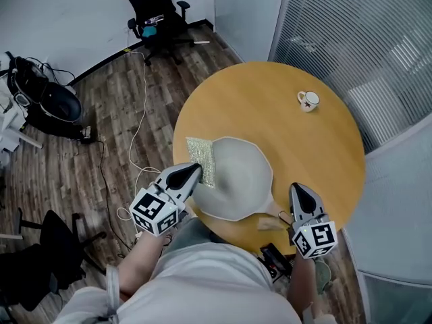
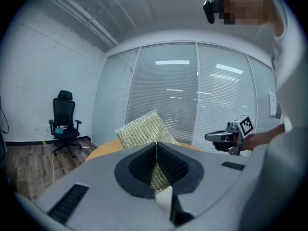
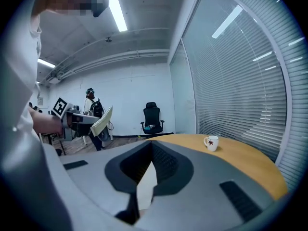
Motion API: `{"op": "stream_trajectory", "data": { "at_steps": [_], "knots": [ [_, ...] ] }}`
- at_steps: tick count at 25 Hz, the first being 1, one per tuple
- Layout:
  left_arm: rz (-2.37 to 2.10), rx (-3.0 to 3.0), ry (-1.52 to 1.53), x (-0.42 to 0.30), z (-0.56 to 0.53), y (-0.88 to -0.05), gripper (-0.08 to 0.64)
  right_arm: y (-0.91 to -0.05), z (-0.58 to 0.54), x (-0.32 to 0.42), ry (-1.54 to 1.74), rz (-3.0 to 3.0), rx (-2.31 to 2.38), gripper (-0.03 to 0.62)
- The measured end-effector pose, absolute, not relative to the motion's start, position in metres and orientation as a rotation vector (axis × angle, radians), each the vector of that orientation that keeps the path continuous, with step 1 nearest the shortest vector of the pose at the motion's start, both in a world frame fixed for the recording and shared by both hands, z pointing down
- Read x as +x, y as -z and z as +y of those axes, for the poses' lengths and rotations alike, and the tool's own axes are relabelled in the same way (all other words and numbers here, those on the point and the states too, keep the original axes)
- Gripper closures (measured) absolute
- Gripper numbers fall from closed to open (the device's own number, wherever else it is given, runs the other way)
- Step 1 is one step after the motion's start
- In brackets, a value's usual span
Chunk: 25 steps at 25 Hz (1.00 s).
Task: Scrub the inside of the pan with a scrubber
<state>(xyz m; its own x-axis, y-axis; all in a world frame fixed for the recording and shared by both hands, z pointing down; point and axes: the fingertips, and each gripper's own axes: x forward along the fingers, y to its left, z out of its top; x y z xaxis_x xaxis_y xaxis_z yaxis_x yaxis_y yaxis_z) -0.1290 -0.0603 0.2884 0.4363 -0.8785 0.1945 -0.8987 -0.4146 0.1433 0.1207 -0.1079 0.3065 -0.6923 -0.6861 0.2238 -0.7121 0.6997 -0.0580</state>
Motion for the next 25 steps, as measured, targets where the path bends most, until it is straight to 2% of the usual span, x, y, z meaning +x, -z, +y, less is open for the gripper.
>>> {"op": "stream_trajectory", "data": {
  "at_steps": [25],
  "knots": [
    [-1.641, 2.510, -0.105, -0.129, -0.063, -0.260, 0.544, -0.279, -0.111, 0.133, -0.064, -2.704, 1.195, 0.572]
  ]
}}
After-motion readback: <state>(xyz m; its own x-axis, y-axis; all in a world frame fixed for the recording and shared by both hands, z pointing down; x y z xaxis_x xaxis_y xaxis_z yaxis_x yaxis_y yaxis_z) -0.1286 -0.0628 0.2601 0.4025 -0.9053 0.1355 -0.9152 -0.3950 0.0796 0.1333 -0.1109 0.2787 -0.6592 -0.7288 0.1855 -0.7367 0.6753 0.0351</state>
